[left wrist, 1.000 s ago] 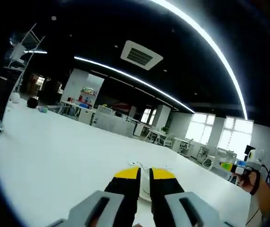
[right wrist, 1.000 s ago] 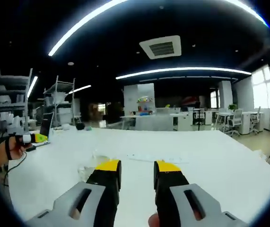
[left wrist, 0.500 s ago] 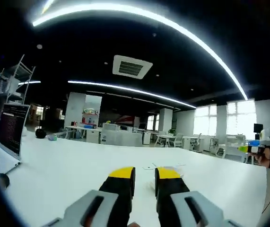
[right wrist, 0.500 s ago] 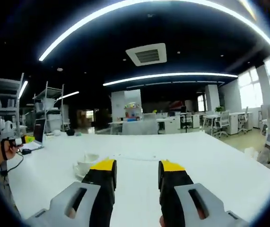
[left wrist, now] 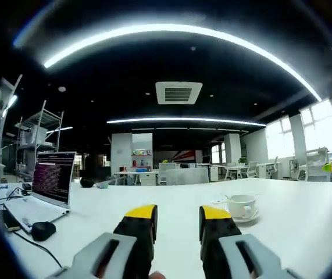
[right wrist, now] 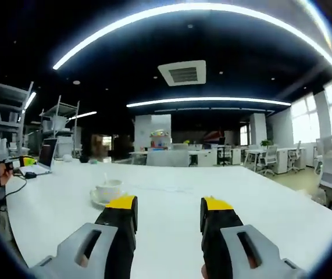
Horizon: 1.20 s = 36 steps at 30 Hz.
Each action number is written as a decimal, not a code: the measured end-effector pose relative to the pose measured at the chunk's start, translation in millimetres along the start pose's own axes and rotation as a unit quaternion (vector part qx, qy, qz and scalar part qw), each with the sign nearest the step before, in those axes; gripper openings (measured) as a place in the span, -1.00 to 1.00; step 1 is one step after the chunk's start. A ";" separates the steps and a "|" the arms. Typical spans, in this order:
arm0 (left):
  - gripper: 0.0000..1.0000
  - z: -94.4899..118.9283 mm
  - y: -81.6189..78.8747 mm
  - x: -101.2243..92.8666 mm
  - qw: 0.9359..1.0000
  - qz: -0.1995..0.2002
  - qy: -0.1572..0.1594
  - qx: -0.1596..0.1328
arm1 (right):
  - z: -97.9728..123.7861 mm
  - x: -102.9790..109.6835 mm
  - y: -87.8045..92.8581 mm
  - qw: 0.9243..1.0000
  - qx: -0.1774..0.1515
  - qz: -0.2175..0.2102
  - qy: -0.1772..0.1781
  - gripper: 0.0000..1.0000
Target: Tidy tabletop coffee trays, cups and spoons，present forward
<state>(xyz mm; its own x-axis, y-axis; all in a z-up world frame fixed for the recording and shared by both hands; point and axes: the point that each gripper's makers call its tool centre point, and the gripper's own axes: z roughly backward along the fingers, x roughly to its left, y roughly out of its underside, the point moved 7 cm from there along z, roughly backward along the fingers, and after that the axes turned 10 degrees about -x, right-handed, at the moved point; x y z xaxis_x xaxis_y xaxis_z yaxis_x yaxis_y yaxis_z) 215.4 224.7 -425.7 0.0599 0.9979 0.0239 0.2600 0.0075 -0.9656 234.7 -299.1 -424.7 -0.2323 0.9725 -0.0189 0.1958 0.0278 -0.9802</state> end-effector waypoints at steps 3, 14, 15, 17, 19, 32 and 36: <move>-0.39 4.4 0.9 3.0 1.000 0.005 -0.006 0.002 | -0.9 4.1 7.1 1.000 0.010 -0.005 -0.006 -0.13; -0.39 13.0 13.0 -0.8 1.000 0.017 -0.012 0.012 | 7.5 9.9 14.9 1.000 0.011 -0.020 0.010 -0.13; -0.39 13.3 13.1 -1.2 1.000 0.022 -0.014 0.010 | 7.6 10.2 14.9 1.000 0.009 -0.023 0.010 -0.14; -0.39 14.0 12.6 -1.6 0.999 0.027 -0.016 0.007 | 7.4 10.8 15.0 1.000 0.008 -0.025 0.010 -0.15; -0.39 14.8 12.1 -1.7 0.999 0.028 -0.017 0.004 | 7.4 10.6 15.2 1.000 0.010 -0.022 0.011 -0.16; -0.39 14.7 10.6 1.3 0.999 0.035 -0.020 -0.002 | 5.4 14.2 12.7 0.999 0.003 -0.035 0.017 -0.22; -0.39 14.6 7.8 1.2 0.999 0.035 -0.019 -0.007 | 8.4 14.9 12.8 0.999 0.001 -0.035 0.018 -0.22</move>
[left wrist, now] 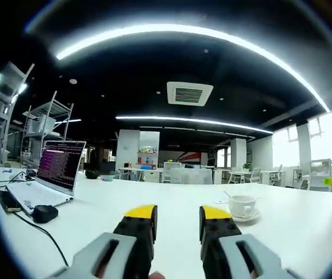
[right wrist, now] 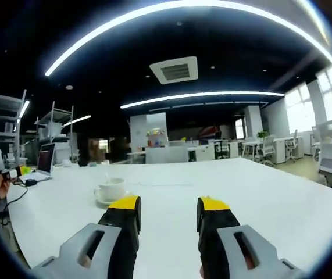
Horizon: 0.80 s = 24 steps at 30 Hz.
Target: Tidy tabletop coffee trays, cups and spoons，present forward
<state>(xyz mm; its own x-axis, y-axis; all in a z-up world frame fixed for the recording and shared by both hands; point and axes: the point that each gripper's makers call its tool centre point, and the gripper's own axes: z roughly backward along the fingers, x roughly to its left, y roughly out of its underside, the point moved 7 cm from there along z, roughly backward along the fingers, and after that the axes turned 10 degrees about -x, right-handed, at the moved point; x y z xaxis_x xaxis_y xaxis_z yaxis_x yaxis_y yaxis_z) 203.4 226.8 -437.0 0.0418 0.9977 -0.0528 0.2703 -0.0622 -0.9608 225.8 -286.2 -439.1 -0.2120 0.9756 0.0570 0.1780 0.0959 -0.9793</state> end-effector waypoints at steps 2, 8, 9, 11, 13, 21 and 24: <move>-0.39 -0.1 0.4 0.2 1.000 -0.002 0.001 0.000 | 2.2 -0.7 0.8 1.000 0.001 -0.002 0.001 -0.22; -0.39 1.2 3.3 -1.1 1.000 -0.003 0.003 0.008 | 9.6 -3.8 3.4 1.000 0.005 -0.003 0.005 -0.22; -0.39 1.6 3.2 -1.6 1.000 -0.003 0.003 0.008 | 10.8 -3.9 3.9 1.000 0.005 -0.003 0.005 -0.22; -0.39 2.8 3.1 -2.8 1.000 -0.007 0.004 0.012 | 13.0 -4.2 5.9 1.000 0.004 -0.006 0.004 -0.22; -0.39 5.4 2.0 -5.3 1.000 -0.010 0.008 0.014 | 14.1 -4.8 8.0 1.000 0.007 -0.008 0.005 -0.23; -0.39 8.4 0.7 -9.5 1.000 -0.012 0.014 0.014 | 19.4 -3.2 11.9 1.000 0.013 -0.015 0.005 -0.24; -0.39 8.3 -4.4 -11.4 1.000 -0.011 0.019 0.012 | 20.3 -1.1 11.8 1.000 0.012 -0.017 0.003 -0.24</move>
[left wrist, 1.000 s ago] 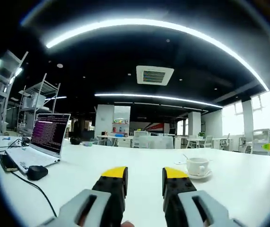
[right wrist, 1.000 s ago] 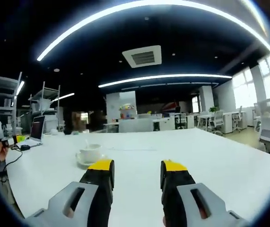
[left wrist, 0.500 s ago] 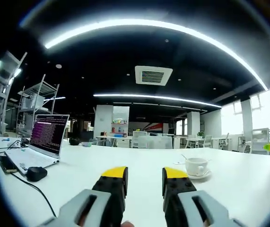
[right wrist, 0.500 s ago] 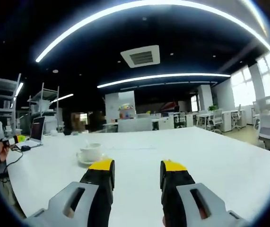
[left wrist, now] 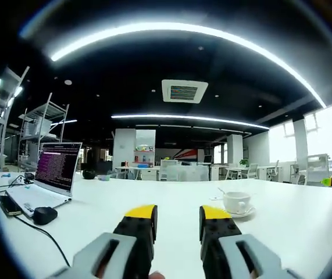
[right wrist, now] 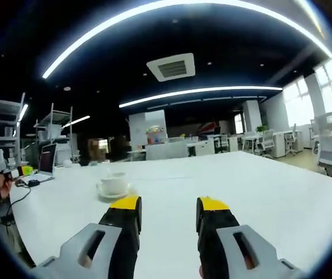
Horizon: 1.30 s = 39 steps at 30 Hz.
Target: Tidy tabletop coffee trays, cups and spoons，present forward
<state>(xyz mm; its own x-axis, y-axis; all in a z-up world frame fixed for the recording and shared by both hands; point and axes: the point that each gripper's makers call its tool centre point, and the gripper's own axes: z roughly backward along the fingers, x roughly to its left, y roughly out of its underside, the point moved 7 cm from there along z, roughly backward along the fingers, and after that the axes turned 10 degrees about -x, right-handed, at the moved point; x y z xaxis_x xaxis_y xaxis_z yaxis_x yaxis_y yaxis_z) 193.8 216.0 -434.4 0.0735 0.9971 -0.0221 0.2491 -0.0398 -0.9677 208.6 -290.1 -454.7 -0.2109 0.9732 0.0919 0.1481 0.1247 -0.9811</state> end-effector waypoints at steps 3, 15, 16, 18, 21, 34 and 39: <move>-0.39 0.3 -5.8 -2.7 1.000 0.009 0.006 -0.005 | 0.3 3.3 -1.0 1.000 0.000 0.000 -0.004 -0.24; -0.40 3.6 -10.2 -8.0 1.000 0.018 0.021 -0.015 | 1.2 11.6 -5.6 1.000 -0.003 0.007 -0.012 -0.25; -0.40 3.5 -10.1 -7.7 1.000 0.019 0.020 -0.015 | 1.4 11.1 -5.0 1.000 -0.002 0.007 -0.010 -0.25; -0.40 2.8 -9.6 -6.5 0.999 0.020 0.021 -0.013 | 1.6 10.3 -3.6 1.000 -0.002 0.006 -0.008 -0.25; -0.40 1.8 -9.8 -5.3 0.999 0.022 0.019 -0.013 | 1.2 10.1 -1.8 1.000 0.001 0.005 -0.006 -0.25; -0.40 1.1 -8.3 -4.0 0.999 0.024 0.019 -0.011 | -1.4 12.6 -1.2 1.000 0.004 0.005 -0.009 -0.26; -0.40 -0.8 -9.4 -2.9 0.999 0.022 0.019 -0.013 | -2.9 14.8 -1.2 1.000 0.005 0.004 -0.011 -0.26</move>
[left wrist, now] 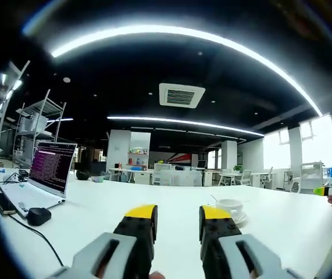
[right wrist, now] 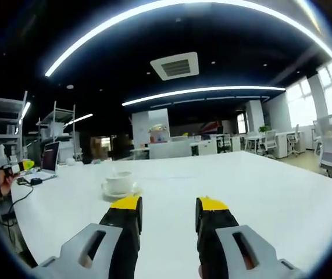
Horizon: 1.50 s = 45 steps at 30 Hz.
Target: Tidy tabletop coffee trays, cups and spoons，present forward
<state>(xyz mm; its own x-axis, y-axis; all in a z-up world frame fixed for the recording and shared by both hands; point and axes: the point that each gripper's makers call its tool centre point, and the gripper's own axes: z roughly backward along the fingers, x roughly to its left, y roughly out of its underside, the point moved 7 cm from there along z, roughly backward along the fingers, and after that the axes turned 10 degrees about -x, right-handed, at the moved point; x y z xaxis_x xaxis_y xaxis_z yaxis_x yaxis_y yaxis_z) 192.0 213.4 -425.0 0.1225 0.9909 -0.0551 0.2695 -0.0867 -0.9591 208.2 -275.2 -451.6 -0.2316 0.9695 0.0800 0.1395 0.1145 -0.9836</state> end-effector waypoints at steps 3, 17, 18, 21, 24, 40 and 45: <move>-0.40 -1.2 -1.1 -0.4 1.000 -0.004 0.004 0.000 | -1.0 1.2 0.0 1.000 0.000 0.000 -0.002 -0.26; -0.40 -1.6 1.2 4.1 1.000 -0.002 -0.002 0.003 | -2.2 0.6 1.6 1.000 0.004 -0.003 -0.001 -0.26; -0.40 -1.5 1.4 4.0 1.000 -0.002 -0.002 0.003 | -2.5 0.9 1.4 1.000 0.004 -0.003 -0.002 -0.26; -0.40 -1.2 1.5 3.7 1.000 -0.001 -0.001 0.003 | -3.1 1.9 0.9 1.000 0.003 -0.004 -0.003 -0.26; -0.40 -0.7 0.9 3.6 1.000 -0.001 -0.001 0.002 | -3.8 2.6 0.7 1.000 0.002 -0.005 -0.004 -0.26; -0.40 -0.4 1.0 2.2 1.000 0.000 0.001 0.002 | -1.7 2.9 1.8 1.000 0.004 -0.005 -0.004 -0.26; -0.40 0.1 2.9 0.8 1.000 0.001 0.002 0.005 | -1.2 2.5 2.1 1.000 -0.002 -0.023 -0.005 -0.26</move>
<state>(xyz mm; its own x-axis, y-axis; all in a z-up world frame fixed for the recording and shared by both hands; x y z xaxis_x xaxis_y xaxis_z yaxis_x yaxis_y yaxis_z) 192.8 214.0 -427.9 0.1261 0.9904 -0.0563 0.2591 -0.0876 -0.9619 209.0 -272.3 -453.3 -0.2475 0.9609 0.1244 0.1329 0.1609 -0.9780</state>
